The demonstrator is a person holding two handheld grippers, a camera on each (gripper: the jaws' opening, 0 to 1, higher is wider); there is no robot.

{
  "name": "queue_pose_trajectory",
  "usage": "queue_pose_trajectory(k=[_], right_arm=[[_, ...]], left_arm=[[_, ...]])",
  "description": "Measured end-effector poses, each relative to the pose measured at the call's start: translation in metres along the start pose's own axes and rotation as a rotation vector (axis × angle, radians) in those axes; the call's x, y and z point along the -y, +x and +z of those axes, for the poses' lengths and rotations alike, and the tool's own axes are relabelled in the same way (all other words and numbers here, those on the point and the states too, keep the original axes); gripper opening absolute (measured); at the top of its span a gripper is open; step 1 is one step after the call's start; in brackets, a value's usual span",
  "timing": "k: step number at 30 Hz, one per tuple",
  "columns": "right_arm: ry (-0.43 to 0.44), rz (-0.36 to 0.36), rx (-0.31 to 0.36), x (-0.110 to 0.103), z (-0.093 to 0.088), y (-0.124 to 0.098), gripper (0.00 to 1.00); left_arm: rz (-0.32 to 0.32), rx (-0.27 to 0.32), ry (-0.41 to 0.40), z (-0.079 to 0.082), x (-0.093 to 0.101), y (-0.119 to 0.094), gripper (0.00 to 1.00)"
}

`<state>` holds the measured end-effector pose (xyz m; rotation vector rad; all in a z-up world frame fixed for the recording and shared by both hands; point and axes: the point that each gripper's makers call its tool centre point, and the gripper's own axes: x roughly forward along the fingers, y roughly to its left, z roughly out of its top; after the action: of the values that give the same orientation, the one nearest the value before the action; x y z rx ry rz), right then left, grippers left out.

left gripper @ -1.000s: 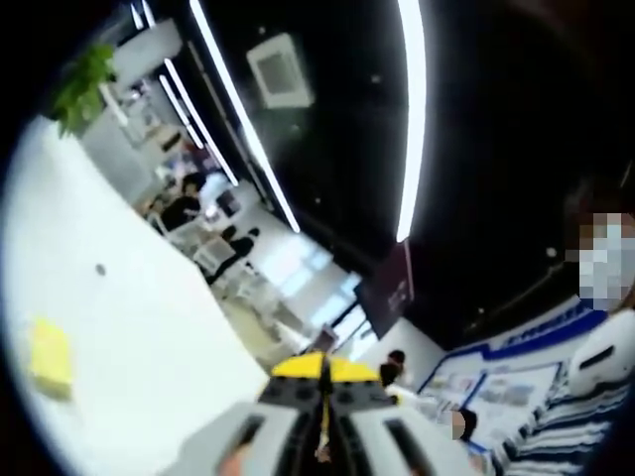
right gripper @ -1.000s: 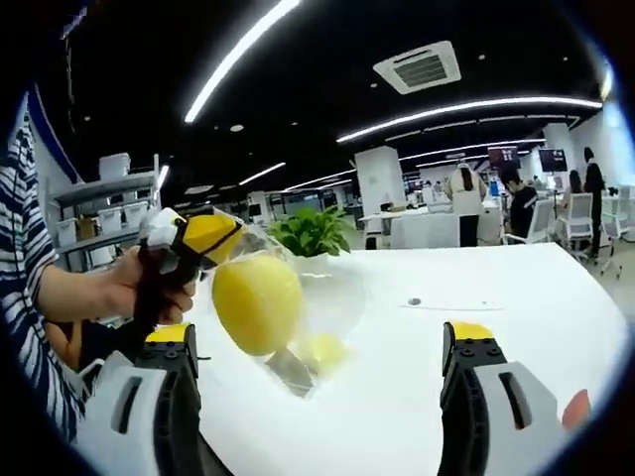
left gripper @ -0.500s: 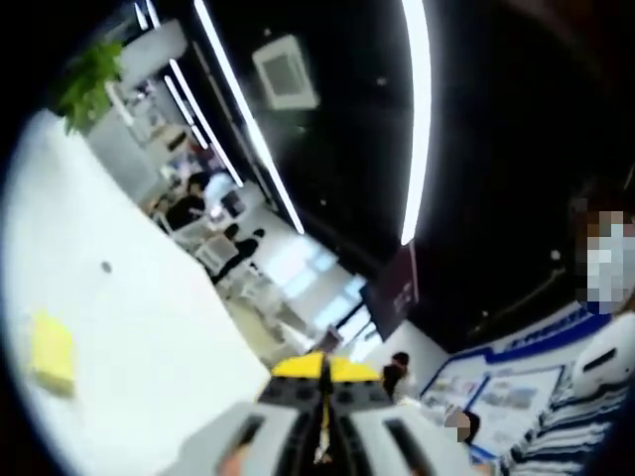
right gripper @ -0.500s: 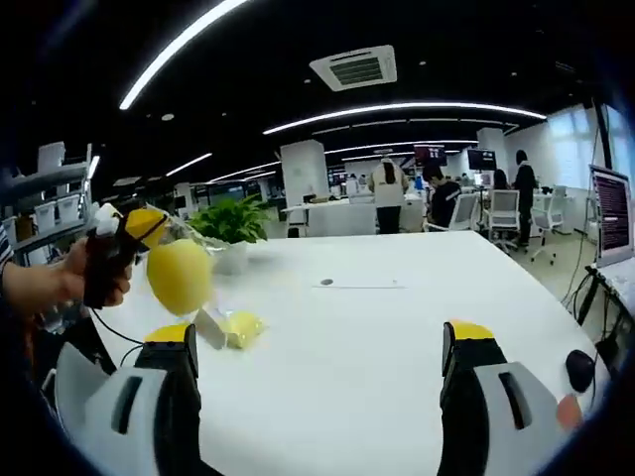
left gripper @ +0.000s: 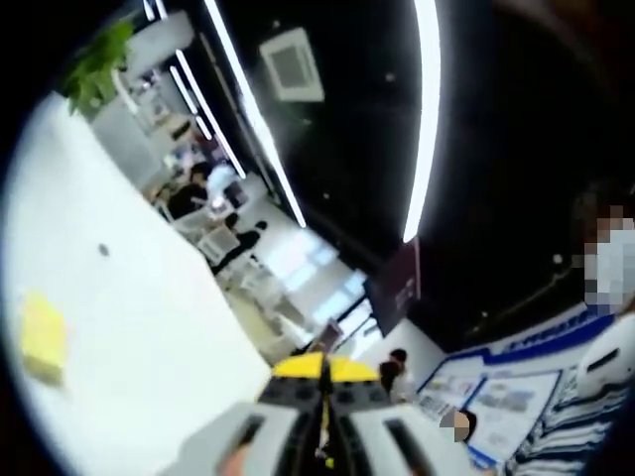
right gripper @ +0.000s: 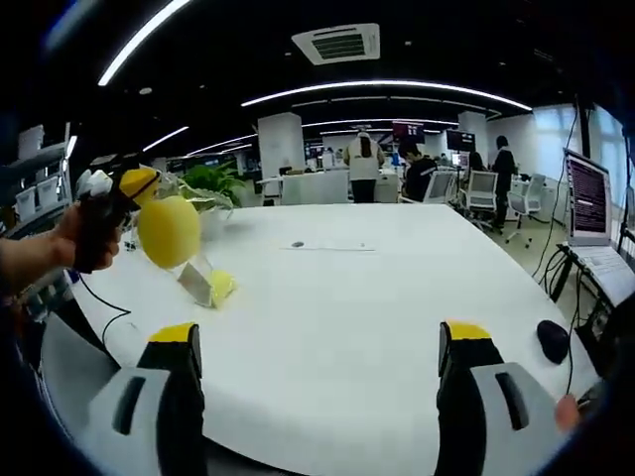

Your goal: Compare the silicone blocks by pressing each to a similar depth, holding the contact briefly, and releasing to observe deformation and rebound differences across the visible hardness samples.

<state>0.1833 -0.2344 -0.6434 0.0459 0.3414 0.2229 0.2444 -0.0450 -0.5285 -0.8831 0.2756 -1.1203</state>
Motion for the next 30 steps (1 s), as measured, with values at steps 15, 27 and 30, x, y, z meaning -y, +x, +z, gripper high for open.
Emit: queue_pose_trajectory(k=[15,27,30], right_arm=[[0.066,-0.046,-0.039,0.013,-0.022,-0.017,0.95],[0.11,-0.053,-0.037,0.014,-0.028,-0.024,0.96],[0.11,-0.063,-0.03,0.014,-0.028,-0.025,0.96]], left_arm=[[0.025,-0.016,-0.039,-0.014,-0.02,0.009,0.0],[0.073,-0.027,-0.078,-0.027,-0.052,0.017,0.0],[0.087,-0.037,-0.085,-0.03,-0.061,0.02,0.0]])
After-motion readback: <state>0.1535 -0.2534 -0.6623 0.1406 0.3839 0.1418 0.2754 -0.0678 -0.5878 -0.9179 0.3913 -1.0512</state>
